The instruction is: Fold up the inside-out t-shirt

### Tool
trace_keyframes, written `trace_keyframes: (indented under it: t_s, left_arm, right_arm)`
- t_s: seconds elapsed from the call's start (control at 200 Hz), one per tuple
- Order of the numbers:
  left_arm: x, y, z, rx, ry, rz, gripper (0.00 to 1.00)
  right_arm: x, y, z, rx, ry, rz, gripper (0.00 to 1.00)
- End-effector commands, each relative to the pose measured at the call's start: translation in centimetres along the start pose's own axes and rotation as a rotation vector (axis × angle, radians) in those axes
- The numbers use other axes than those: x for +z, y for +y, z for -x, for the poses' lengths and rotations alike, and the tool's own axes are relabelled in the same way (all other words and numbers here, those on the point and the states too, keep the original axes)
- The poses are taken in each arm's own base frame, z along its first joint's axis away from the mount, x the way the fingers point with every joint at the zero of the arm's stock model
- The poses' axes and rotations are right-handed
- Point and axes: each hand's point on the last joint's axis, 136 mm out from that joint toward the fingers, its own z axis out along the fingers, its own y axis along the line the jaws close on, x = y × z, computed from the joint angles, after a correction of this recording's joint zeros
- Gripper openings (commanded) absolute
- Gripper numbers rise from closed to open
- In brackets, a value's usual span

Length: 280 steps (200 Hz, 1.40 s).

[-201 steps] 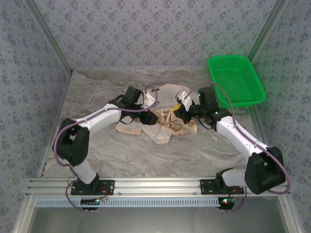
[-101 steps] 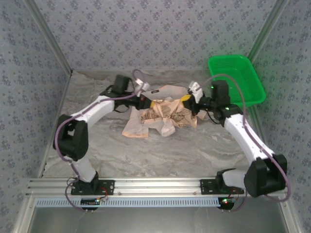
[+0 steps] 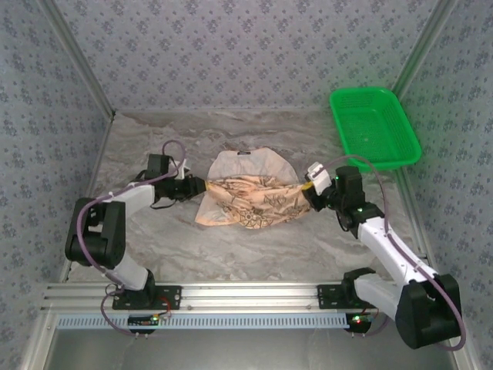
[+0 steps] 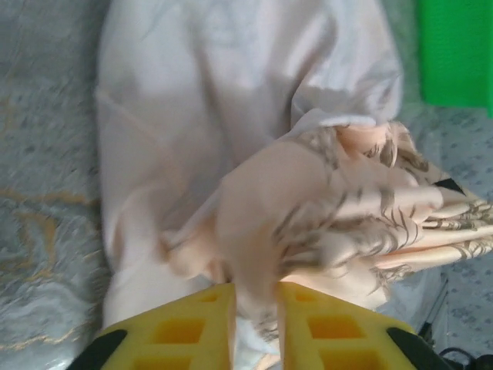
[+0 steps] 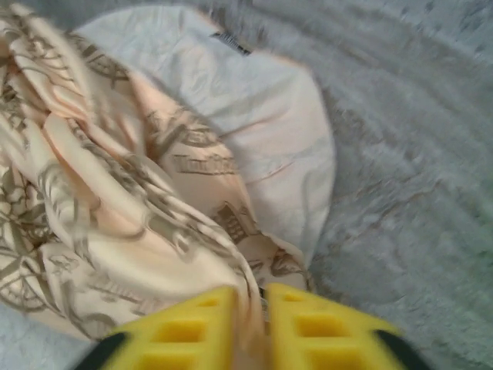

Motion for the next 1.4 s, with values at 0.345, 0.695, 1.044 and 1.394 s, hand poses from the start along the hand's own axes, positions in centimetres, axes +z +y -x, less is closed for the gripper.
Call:
trace_keyframes:
  t_s: [0.345, 0.695, 1.044, 1.394]
  left_arm:
    - [0.3, -7.7, -4.8, 0.375, 0.201, 0.157, 0.44]
    - [5.3, -2.1, 0.8, 0.156, 0.049, 0.455, 0.51]
    - [-1.3, -10.6, 8.9, 0.04, -0.112, -0.001, 0.0]
    - [-1.8, 5.7, 3.9, -0.257, -0.117, 0.241, 0.08]
  right_arm:
    - [3.1, 12.2, 4.6, -0.5, 0.017, 0.476, 0.51]
    - [11.9, 11.7, 2.3, -0.636, 0.129, 0.368, 0.41]
    - [2.9, 7.4, 12.9, -0.624, -0.27, 0.238, 0.0]
    - [2.9, 6.9, -0.6, -0.711, 0.168, 0.244, 0.01]
